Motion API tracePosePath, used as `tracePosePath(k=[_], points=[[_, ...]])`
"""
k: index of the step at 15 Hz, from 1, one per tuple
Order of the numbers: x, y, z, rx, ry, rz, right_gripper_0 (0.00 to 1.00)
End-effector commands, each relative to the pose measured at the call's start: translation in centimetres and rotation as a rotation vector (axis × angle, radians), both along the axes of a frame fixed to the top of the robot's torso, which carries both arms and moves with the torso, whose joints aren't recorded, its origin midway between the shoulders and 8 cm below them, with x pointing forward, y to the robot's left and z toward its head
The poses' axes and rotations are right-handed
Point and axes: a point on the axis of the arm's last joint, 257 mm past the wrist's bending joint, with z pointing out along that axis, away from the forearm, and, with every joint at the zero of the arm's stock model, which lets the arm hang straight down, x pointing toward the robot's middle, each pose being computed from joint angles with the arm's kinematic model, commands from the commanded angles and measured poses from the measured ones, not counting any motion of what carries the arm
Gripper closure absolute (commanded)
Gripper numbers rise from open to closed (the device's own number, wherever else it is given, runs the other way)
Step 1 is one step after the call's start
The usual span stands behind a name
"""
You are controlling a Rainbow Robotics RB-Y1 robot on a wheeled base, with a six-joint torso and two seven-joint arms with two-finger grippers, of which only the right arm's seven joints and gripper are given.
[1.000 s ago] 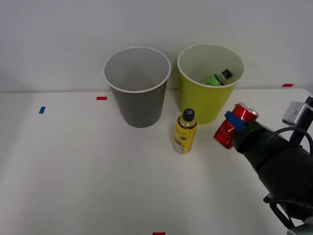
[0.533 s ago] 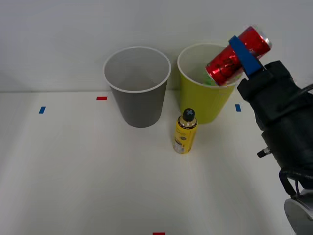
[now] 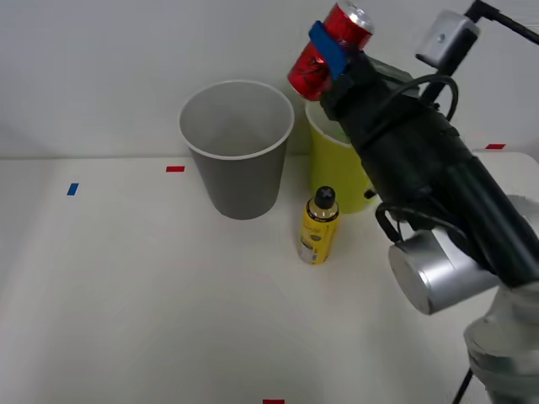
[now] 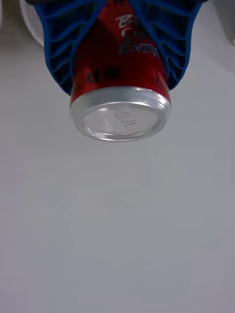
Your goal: Put cans in the gray bin, plastic bottles in the light green bin
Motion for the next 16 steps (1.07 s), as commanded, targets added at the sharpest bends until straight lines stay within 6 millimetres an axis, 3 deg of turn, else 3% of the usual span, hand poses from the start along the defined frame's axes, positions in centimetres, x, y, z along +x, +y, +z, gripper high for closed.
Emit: tracePosePath(k=[1,6,16], points=[[4.0,5.1,0.7,-0.070,-0.006,0.015,1.00],[8.1,8.9,-1.0,-0.176,0.034,0.031,1.00],[10.2,12.8,-3.5,-0.316,0.052,0.039,1.00]])
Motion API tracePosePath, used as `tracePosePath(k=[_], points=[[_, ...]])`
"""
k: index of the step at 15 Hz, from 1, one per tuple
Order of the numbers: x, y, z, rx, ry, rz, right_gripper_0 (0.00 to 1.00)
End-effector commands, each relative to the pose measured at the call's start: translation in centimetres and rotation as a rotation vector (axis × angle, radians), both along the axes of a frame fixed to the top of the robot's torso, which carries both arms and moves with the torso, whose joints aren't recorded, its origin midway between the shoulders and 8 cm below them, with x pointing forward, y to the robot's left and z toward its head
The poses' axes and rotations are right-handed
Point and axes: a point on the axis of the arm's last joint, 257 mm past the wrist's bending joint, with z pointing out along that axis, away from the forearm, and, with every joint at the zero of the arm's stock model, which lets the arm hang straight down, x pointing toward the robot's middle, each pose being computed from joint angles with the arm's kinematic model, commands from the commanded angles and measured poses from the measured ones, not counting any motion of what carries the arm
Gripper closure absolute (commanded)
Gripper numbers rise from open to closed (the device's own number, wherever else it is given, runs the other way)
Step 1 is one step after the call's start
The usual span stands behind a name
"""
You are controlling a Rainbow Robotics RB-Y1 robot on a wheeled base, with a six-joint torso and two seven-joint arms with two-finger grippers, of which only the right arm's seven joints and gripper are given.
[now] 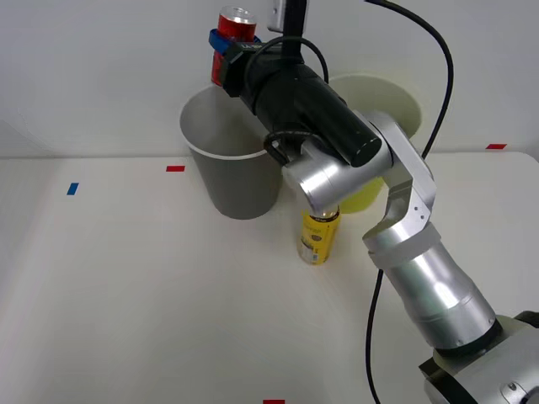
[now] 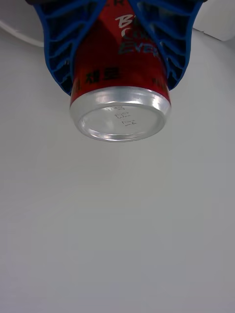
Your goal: Put cans in the gray bin, plastic bottles in the light green bin
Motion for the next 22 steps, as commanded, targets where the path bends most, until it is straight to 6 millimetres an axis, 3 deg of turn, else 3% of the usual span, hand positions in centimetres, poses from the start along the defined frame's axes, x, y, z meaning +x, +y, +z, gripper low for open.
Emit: tracePosePath(k=[1,3,4,5,6,8,18,22], points=[[0.7,0.9,-0.5,-0.037,-0.001,-0.007,1.00],[0.7,1.0,-0.4,-0.027,0.004,-0.006,1.00],[0.7,1.0,-0.4,-0.023,0.007,-0.005,0.79],[0.7,0.9,-0.4,-0.020,0.009,-0.005,0.46],[0.8,0.8,-0.5,-0.015,0.012,-0.004,0.23],[0.7,0.7,0.0,-0.002,0.002,0.001,0.02],[-0.1,0.3,1.3,0.066,-0.061,0.024,0.00],[-1.9,-2.5,4.2,0.149,-0.115,0.023,0.00]])
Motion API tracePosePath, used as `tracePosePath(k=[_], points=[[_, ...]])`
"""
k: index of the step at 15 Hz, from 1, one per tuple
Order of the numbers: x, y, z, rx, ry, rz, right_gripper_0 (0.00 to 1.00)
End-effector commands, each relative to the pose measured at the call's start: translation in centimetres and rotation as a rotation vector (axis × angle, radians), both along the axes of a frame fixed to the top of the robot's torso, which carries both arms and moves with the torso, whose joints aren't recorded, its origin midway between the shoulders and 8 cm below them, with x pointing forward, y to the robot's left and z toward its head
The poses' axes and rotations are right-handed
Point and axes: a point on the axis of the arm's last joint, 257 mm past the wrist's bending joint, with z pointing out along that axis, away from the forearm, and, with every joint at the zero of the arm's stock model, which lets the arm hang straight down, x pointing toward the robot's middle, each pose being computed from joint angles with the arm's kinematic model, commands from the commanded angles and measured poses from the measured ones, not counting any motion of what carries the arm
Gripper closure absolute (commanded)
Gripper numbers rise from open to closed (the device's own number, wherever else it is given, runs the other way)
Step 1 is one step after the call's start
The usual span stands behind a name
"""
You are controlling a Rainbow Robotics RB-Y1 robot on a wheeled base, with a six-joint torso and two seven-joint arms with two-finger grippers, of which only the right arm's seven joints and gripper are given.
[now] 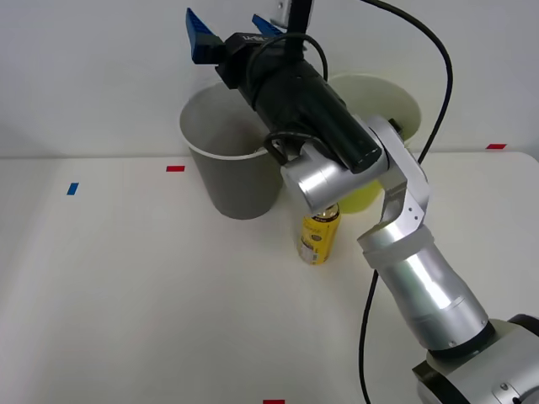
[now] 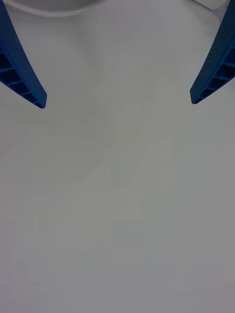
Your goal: Put cans in the gray bin, plastic bottles in the light green bin
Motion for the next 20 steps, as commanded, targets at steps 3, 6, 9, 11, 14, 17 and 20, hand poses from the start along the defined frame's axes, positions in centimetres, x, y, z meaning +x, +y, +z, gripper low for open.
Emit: tracePosePath(k=[3,6,9,11,14,17,20], points=[[-3.9,-5.6,2.4,0.087,-0.058,0.005,0.00],[-6.3,-10.4,1.6,0.099,-0.060,-0.010,0.00],[-8.8,-16.2,-0.8,0.067,-0.039,-0.076,0.00],[-10.6,-19.9,-2.3,0.052,-0.018,-0.134,0.00],[-12.9,-25.1,-4.2,0.040,0.017,-0.237,0.00],[-14.0,-29.4,-8.7,-0.017,0.092,-0.368,0.00],[-15.0,-31.6,-12.4,-0.030,0.165,-0.443,0.00]])
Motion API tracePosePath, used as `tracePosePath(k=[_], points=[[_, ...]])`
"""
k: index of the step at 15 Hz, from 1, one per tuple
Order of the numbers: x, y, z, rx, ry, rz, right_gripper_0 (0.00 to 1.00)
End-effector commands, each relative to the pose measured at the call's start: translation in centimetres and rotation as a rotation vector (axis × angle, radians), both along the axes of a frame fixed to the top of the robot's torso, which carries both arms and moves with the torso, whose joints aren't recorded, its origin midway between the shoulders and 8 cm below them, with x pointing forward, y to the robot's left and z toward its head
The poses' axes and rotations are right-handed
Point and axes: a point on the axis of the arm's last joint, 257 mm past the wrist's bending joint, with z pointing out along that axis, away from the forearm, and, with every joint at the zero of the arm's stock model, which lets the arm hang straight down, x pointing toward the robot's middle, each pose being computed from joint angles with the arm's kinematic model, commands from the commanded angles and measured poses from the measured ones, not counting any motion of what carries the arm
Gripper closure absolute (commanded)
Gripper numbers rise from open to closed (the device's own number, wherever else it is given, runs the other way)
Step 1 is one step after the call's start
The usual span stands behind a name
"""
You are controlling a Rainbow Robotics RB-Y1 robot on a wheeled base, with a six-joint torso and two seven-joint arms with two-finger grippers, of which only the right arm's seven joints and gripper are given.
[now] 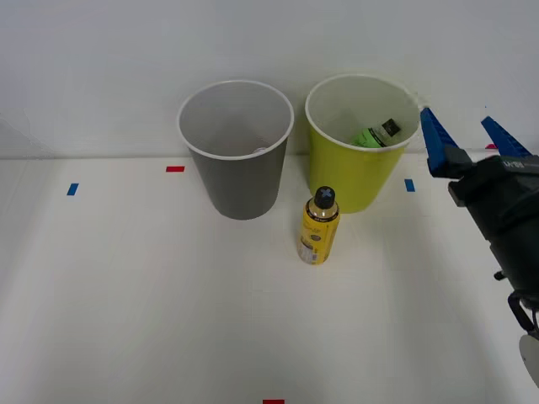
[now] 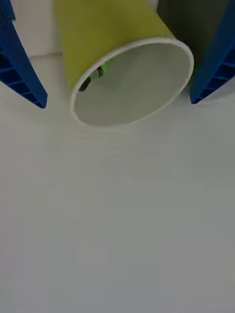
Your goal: Put cans in the gray bin, plastic bottles in the light green bin
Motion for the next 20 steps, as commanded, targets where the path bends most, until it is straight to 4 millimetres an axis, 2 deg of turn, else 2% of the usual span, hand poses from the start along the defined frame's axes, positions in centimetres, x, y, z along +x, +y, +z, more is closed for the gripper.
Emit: tracePosePath(k=[1,3,5,8,12,16,18,20], points=[[-1.2,-1.9,-3.7,-0.013,0.071,-0.077,0.00],[-2.0,-2.7,-6.0,-0.025,0.116,-0.125,0.00],[-2.9,-2.7,-8.0,-0.016,0.157,-0.151,0.00],[-4.1,-3.1,-10.1,-0.032,0.195,-0.196,0.00],[-6.5,-3.6,-12.5,-0.061,0.232,-0.223,0.00],[-9.8,-3.6,-15.0,-0.043,0.279,-0.225,0.00],[-11.1,-3.1,-15.4,-0.018,0.254,-0.210,0.00],[-11.7,-2.7,-16.7,0.016,0.212,-0.180,0.00]])
